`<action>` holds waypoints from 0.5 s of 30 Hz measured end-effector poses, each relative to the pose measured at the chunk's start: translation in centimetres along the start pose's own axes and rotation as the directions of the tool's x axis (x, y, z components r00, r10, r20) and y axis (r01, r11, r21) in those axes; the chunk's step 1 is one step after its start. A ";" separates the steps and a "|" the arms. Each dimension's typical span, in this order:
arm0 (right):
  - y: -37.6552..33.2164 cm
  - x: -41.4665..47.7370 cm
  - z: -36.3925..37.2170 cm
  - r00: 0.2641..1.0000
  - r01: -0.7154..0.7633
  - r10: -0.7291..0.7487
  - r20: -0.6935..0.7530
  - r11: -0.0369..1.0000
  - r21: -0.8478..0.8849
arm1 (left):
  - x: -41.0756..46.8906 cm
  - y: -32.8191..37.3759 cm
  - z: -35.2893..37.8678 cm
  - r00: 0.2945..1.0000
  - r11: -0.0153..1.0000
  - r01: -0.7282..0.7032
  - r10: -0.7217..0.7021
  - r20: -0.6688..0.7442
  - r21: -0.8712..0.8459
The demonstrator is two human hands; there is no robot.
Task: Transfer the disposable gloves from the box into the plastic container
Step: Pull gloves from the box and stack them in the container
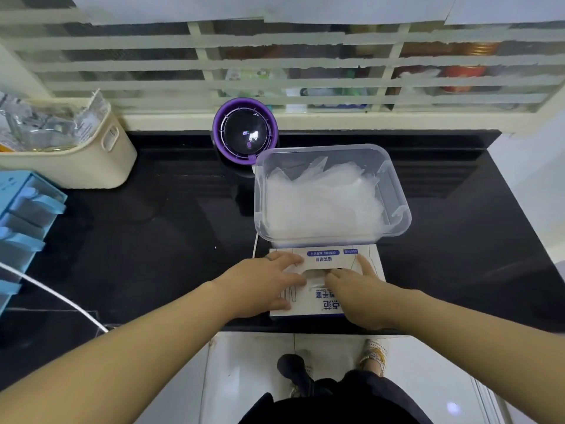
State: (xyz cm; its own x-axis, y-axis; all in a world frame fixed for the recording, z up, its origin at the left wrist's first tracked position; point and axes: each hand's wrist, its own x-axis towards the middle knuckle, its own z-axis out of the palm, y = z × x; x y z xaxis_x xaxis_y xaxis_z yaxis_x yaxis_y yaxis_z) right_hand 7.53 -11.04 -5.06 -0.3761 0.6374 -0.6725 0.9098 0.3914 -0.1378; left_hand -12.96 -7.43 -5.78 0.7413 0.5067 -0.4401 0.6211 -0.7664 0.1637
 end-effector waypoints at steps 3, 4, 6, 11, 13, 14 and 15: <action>0.7 -0.3 -0.2 0.998 0.039 -0.037 -0.045 0.998 0.042 | -0.1 0.0 0.1 1.000 1.000 0.003 -0.003 0.000 0.004; 1.0 -0.5 -0.6 0.995 0.049 -0.042 -0.093 0.996 0.076 | -0.1 0.1 0.0 1.000 1.000 0.004 -0.004 0.000 0.004; 1.5 -0.6 -1.4 0.969 0.087 -0.062 -0.239 0.992 0.095 | -0.2 0.2 -0.1 1.000 1.000 0.007 -0.007 0.004 0.003; 1.5 0.9 -1.5 0.912 0.193 -0.295 -0.286 0.922 -0.335 | -0.5 0.5 -0.2 1.000 1.000 0.018 -0.018 0.009 -0.022; 1.4 1.6 -1.6 0.910 0.211 -0.331 -0.249 0.888 -0.409 | -0.5 0.5 -0.1 0.999 0.998 0.032 -0.032 0.007 -0.051; 1.4 1.9 -1.7 0.912 0.209 -0.333 -0.240 0.879 -0.428 | -0.6 0.6 0.0 0.999 0.997 0.039 -0.039 0.006 -0.062; 1.4 2.1 -1.7 0.913 0.201 -0.331 -0.237 0.873 -0.445 | -0.6 0.6 0.0 0.999 0.997 0.044 -0.043 0.006 -0.068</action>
State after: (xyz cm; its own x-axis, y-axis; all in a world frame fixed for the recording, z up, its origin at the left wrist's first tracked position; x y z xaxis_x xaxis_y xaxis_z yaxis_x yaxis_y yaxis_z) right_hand 7.69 -8.03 -5.40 -0.6862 0.6101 -0.3962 0.6407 0.7648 0.0679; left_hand -13.03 -8.15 -5.44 0.7120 0.5370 -0.4525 0.6689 -0.7148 0.2042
